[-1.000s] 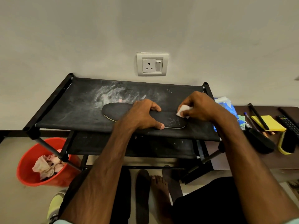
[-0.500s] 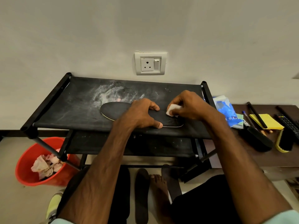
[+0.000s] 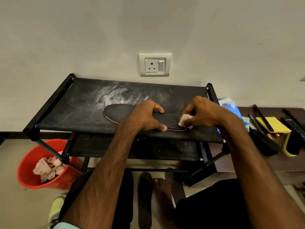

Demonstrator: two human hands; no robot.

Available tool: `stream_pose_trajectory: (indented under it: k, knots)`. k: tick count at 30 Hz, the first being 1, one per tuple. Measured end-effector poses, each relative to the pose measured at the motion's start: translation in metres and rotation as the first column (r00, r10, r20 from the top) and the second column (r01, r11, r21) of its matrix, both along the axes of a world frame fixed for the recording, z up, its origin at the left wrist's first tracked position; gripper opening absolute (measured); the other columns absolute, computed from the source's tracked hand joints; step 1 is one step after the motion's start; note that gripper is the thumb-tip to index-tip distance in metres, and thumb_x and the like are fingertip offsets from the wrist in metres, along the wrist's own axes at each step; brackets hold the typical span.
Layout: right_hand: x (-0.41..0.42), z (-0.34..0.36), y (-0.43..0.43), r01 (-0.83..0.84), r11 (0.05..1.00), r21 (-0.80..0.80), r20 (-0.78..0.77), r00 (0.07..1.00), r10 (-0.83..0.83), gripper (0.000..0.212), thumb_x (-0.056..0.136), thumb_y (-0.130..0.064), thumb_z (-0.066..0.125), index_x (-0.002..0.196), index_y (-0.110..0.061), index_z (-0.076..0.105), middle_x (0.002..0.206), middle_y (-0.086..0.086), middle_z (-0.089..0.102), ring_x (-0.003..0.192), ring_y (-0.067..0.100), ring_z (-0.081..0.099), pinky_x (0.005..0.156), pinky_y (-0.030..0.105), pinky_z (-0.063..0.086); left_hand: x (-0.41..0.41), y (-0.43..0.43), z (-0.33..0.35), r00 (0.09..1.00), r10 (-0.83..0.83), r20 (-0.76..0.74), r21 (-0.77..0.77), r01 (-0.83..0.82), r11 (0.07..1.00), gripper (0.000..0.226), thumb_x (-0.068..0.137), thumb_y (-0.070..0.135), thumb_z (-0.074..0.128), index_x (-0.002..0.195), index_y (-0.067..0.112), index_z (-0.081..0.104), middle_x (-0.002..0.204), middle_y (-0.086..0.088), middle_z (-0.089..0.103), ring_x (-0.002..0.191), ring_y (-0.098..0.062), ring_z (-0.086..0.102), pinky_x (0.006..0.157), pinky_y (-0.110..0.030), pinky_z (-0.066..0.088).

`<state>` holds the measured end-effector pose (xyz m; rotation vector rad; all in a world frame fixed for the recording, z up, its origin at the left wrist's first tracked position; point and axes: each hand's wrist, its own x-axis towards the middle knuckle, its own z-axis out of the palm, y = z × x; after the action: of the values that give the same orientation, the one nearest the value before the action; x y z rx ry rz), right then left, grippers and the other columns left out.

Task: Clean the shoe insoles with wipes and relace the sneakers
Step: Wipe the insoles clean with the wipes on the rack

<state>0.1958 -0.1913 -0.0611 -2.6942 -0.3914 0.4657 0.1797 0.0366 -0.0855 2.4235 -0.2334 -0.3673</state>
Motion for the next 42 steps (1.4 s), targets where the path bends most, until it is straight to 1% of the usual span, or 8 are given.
stream_pose_trajectory:
  k: [9,14,17,23,29,35,40,42]
  knots:
    - [0.015,-0.020,0.008,0.176,0.981,0.078,0.175,0.967,-0.187,0.023,0.078,-0.037,0.083,0.100,-0.030,0.080,0.097,-0.003,0.075,0.087,0.016,0.067,0.081,0.039,0.059,0.000,-0.001,0.002,1.000,-0.016,-0.011,0.013,0.016,1.000,0.069,0.068,0.034,0.093,0.130,0.025,0.066,0.130,0.007,0.065,0.105,-0.003,0.048,0.091,-0.020,0.037]
    - [0.002,-0.006,0.001,-0.028,0.998,0.058,0.009,1.000,0.027,0.015,0.080,-0.026,0.085,0.094,-0.027,0.082,0.089,-0.008,0.077,0.081,0.005,0.070,0.075,0.026,0.058,0.000,-0.001,0.001,1.000,0.005,-0.005,-0.003,-0.005,1.000,0.068,0.066,0.033,0.094,0.128,0.025,0.067,0.128,0.007,0.066,0.102,-0.005,0.050,0.089,-0.020,0.038]
    - [-0.003,-0.004,0.000,-0.065,0.997,0.035,-0.019,0.998,0.066,0.018,0.080,-0.026,0.085,0.098,-0.025,0.081,0.093,-0.008,0.076,0.083,0.007,0.070,0.077,0.028,0.059,0.000,-0.002,0.002,1.000,0.000,-0.012,0.004,0.000,1.000,0.068,0.067,0.032,0.093,0.130,0.024,0.066,0.129,0.007,0.065,0.103,-0.004,0.049,0.090,-0.019,0.036]
    - [0.007,-0.017,0.002,0.119,0.985,0.128,0.156,0.978,-0.138,0.016,0.077,-0.035,0.085,0.092,-0.030,0.081,0.087,-0.006,0.075,0.081,0.012,0.068,0.076,0.035,0.059,-0.001,-0.002,0.005,1.000,-0.017,-0.022,0.014,0.017,1.000,0.067,0.070,0.032,0.092,0.131,0.024,0.065,0.132,0.006,0.064,0.105,-0.004,0.048,0.092,-0.020,0.036]
    - [-0.007,-0.005,0.002,-0.118,0.990,0.080,-0.023,0.992,0.121,0.015,0.079,-0.028,0.085,0.082,-0.038,0.074,0.093,-0.008,0.076,0.084,0.007,0.070,0.076,0.025,0.058,0.000,-0.001,0.004,1.000,-0.016,-0.023,0.007,0.016,1.000,0.070,0.068,0.033,0.092,0.132,0.024,0.065,0.133,0.006,0.064,0.106,-0.005,0.047,0.093,-0.021,0.037]
    - [0.003,-0.017,-0.006,0.124,0.987,0.103,0.161,0.977,-0.139,0.016,0.077,-0.036,0.085,0.091,-0.030,0.081,0.086,-0.009,0.075,0.080,0.009,0.068,0.079,0.039,0.060,0.001,-0.001,0.003,1.000,-0.006,-0.027,-0.002,0.006,1.000,0.069,0.068,0.033,0.093,0.130,0.024,0.066,0.130,0.006,0.065,0.106,-0.005,0.049,0.093,-0.021,0.038]
    - [-0.004,-0.003,0.000,-0.101,0.994,0.047,-0.025,0.994,0.102,0.017,0.080,-0.026,0.085,0.096,-0.023,0.081,0.094,-0.007,0.076,0.084,0.007,0.069,0.078,0.027,0.059,0.001,-0.001,0.002,1.000,0.000,-0.018,0.003,0.000,1.000,0.069,0.067,0.033,0.093,0.130,0.025,0.066,0.129,0.006,0.066,0.103,-0.006,0.049,0.091,-0.020,0.037]
    - [-0.004,-0.005,0.000,-0.089,0.994,0.058,-0.008,0.996,0.089,0.019,0.080,-0.026,0.085,0.099,-0.022,0.080,0.094,-0.008,0.074,0.084,0.007,0.067,0.075,0.024,0.056,0.001,-0.001,0.002,1.000,-0.005,-0.017,0.007,0.005,1.000,0.069,0.067,0.033,0.093,0.131,0.024,0.066,0.130,0.006,0.065,0.104,-0.006,0.048,0.092,-0.020,0.037]
